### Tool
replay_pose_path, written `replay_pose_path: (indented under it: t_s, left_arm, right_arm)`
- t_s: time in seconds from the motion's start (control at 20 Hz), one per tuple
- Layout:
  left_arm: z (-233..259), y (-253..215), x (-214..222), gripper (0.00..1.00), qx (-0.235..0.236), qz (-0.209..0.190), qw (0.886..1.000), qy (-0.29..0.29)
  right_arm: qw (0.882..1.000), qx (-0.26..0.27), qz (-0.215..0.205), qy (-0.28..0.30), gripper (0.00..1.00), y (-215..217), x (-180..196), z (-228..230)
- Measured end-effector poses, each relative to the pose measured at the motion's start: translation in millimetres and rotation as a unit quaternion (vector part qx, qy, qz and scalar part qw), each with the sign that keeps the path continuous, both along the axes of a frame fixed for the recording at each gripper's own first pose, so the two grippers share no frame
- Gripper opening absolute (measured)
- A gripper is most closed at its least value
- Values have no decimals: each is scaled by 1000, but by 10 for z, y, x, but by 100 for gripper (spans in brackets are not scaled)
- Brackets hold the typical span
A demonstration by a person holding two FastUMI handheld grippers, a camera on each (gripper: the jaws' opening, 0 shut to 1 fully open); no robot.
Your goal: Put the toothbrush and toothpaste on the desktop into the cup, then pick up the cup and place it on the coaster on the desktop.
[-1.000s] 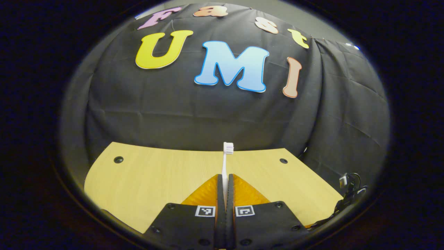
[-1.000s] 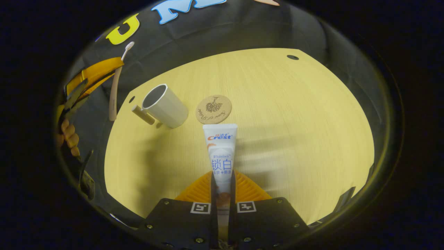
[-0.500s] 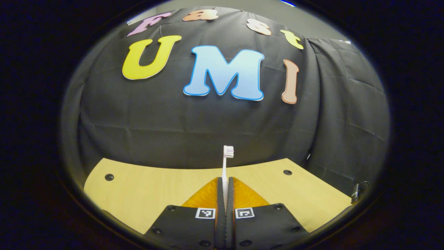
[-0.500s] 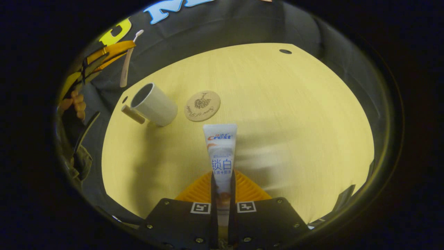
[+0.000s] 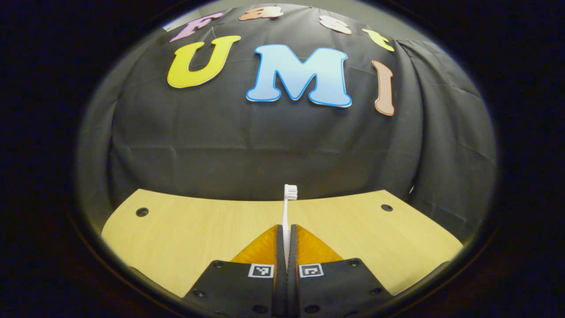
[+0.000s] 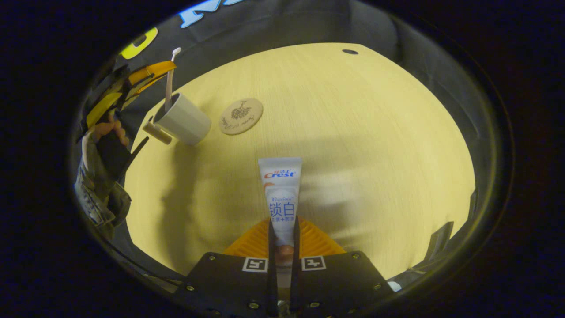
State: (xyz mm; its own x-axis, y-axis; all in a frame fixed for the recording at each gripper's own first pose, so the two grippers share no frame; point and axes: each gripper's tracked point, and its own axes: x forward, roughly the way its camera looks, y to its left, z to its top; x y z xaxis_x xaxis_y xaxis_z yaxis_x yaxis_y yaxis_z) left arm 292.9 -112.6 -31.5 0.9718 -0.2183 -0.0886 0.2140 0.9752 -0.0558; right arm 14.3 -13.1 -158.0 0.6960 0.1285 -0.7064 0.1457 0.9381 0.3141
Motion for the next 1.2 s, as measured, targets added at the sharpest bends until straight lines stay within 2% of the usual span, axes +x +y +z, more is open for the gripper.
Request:
replay_pose_path:
  t_s: [0.3,0.35,0.4,0.45,0.65,0.75,0.8,0.9,1.0,1.1,1.2]
  left_arm:
    - [-309,50,-83,7,0,12,1000,25]
    - [-339,81,-97,0,2,16,1000,27]
    - [-372,98,-119,12,6,20,999,31]
    - [-355,86,-132,15,8,17,999,28]
    - [-481,50,-243,14,7,0,999,51]
    - [-503,95,-325,21,12,6,998,54]
    - [-526,99,-359,16,12,5,998,54]
    - [-525,113,-456,48,17,5,998,56]
    - [-554,167,-523,44,20,10,998,60]
    - [-548,221,-613,48,18,14,998,63]
    - [-508,317,-698,47,19,23,998,59]
  right_arm:
    - [1000,-11,3,-6,13,10,-56,34]
    - [1000,-11,4,-8,13,19,-74,46]
    - [1000,-11,5,-9,13,28,-82,54]
    - [1000,-12,6,-10,13,37,-84,47]
    - [1000,-15,9,-12,13,90,-114,40]
    - [1000,-16,12,-15,13,115,-128,49]
    - [1000,-16,12,-16,13,117,-132,64]
    - [1000,-15,11,-21,13,134,-132,89]
    - [1000,-12,11,-25,13,161,-125,99]
    - [999,-13,11,-31,13,182,-117,143]
    - [999,-16,11,-41,13,190,-78,221]
